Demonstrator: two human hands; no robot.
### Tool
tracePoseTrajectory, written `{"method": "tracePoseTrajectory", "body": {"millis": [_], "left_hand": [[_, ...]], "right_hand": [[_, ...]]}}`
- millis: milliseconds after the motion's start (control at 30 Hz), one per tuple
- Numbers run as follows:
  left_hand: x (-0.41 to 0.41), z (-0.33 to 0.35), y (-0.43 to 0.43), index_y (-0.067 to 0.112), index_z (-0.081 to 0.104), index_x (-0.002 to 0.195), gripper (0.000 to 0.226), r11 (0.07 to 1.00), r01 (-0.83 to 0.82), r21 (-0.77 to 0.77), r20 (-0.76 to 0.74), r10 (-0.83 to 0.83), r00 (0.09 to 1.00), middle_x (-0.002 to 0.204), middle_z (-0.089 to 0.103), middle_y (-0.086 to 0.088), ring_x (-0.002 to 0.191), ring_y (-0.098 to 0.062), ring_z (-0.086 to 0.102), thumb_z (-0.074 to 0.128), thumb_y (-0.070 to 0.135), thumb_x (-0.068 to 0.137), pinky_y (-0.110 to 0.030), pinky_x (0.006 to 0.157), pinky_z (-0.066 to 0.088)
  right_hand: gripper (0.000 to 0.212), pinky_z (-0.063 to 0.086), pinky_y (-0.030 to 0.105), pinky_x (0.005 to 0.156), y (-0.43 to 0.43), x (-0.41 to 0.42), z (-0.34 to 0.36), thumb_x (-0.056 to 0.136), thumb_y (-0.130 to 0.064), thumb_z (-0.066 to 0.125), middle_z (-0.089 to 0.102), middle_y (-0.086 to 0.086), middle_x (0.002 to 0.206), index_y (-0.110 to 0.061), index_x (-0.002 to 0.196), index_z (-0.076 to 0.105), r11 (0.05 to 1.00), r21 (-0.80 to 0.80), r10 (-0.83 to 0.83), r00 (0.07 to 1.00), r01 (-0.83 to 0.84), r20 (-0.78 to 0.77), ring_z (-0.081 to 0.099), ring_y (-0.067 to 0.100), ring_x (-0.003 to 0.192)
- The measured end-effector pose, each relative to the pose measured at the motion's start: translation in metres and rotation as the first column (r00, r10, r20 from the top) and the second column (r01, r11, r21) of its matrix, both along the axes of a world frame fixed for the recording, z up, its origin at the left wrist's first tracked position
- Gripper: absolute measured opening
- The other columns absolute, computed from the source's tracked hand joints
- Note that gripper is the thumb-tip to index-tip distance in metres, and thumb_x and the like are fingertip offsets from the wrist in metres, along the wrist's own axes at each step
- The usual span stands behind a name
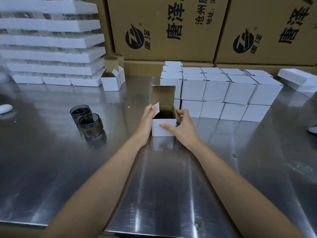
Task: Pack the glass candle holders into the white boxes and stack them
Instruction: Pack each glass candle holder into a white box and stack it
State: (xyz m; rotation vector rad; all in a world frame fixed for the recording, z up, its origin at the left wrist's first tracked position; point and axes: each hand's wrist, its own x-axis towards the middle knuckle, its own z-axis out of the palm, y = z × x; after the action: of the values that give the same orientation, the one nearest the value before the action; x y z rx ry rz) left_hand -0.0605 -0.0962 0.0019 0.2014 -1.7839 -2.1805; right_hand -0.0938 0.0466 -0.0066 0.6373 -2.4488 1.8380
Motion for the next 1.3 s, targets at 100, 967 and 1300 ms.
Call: {"method": "tracePoseTrajectory", "body": {"millis": [100, 967, 1300], "left_hand": [[0.000, 0.001, -0.002, 0.023, 0.058, 0.112, 0.020, 0.999, 0.000, -0.032, -0.007, -0.001, 1.000, 0.111, 0.066, -0.002, 0.098, -0.014, 0.063, 0.049, 0.014, 0.096, -0.030, 0.087, 0.048], [0.004, 0.003, -0.001, 0.027, 0.057, 0.118, 0.031, 0.996, -0.009, -0.085, -0.093, 0.001, 0.996, 0.106, 0.068, 0.017, 0.096, 0.004, 0.063, 0.050, 0.008, 0.096, -0.010, 0.074, 0.046], [0.008, 0.005, 0.004, 0.016, 0.058, 0.116, 0.021, 0.981, -0.054, -0.185, -0.039, 0.047, 0.998, 0.111, 0.064, 0.009, 0.091, 0.001, 0.061, 0.041, 0.020, 0.103, -0.013, 0.071, 0.047]], "right_hand": [[0.044, 0.046, 0.013, 0.085, 0.003, 0.001, 0.002, 0.083, -0.042, 0.073, 0.060, -0.011, 0.115, -0.024, 0.115, 0.047, 0.990, -0.136, 0.040, 0.996, -0.029, 0.084, 0.059, 0.004, 0.106], [0.039, 0.046, 0.035, 0.096, -0.007, 0.002, 0.018, 0.090, -0.005, 0.051, 0.063, -0.004, 0.119, -0.023, 0.125, 0.050, 0.908, -0.414, 0.057, 0.957, 0.069, 0.285, 0.061, 0.018, 0.108], [0.030, 0.048, 0.018, 0.078, -0.002, 0.010, 0.018, 0.096, -0.010, 0.047, 0.066, -0.005, 0.114, -0.023, 0.118, 0.063, 0.917, -0.399, 0.113, 0.971, -0.020, 0.211, 0.061, 0.006, 0.096]]}}
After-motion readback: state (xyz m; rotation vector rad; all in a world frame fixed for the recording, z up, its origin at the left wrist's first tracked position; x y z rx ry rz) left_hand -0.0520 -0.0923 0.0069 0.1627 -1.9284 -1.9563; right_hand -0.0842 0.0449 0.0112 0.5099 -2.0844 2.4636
